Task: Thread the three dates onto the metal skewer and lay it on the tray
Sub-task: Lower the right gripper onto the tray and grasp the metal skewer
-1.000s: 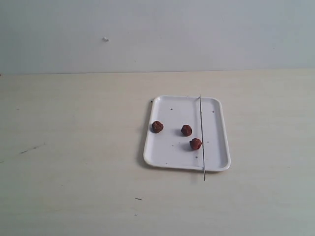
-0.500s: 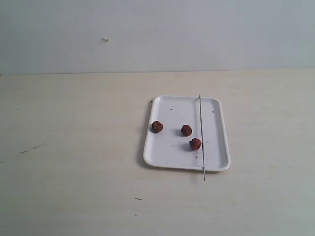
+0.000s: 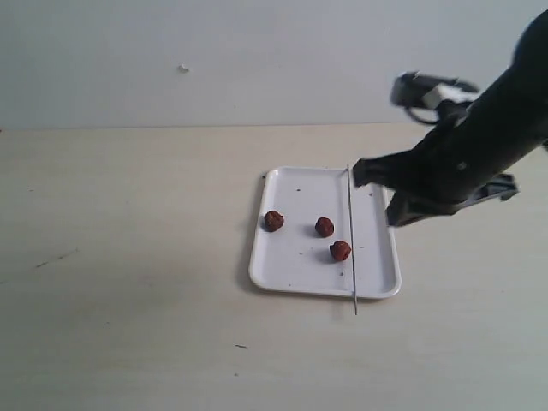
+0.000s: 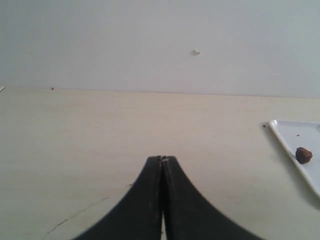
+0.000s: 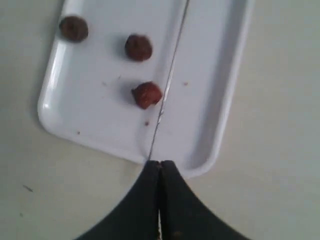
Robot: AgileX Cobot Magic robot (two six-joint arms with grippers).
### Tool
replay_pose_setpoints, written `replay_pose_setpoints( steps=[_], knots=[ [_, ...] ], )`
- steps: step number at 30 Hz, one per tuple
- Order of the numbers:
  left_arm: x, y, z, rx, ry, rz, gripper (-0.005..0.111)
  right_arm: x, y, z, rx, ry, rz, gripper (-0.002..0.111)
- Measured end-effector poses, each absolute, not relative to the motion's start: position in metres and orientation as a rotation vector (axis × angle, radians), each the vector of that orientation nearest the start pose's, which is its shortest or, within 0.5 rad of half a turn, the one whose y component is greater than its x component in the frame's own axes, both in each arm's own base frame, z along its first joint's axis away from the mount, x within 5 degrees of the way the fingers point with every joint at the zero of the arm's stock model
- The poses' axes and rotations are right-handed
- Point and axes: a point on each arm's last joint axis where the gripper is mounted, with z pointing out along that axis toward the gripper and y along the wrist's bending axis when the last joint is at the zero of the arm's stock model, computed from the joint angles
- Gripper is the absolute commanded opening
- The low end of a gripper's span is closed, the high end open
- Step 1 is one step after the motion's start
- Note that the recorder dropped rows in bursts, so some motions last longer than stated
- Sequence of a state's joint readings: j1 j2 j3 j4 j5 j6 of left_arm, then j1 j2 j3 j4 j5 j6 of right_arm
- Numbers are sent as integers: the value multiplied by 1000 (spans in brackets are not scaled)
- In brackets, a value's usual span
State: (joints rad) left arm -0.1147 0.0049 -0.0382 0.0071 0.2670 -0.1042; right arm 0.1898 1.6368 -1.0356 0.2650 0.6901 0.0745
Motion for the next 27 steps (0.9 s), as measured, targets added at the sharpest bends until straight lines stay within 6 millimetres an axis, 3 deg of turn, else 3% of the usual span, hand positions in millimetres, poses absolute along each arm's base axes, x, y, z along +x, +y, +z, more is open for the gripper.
replay_pose_setpoints(
  steps=[5,11,16,27],
  knots=[
    [54,-6,202,16,1720,-157,0,323,107,179,22,2928,300,3],
    [54,-7,201,28,1722,-168,0,342,115,154,57,3036,261,23],
    [54,-7,201,30,1722,-170,0,346,115,141,96,3073,245,40],
    [54,-8,201,40,1722,-178,0,356,117,121,152,3034,245,40]
  ],
)
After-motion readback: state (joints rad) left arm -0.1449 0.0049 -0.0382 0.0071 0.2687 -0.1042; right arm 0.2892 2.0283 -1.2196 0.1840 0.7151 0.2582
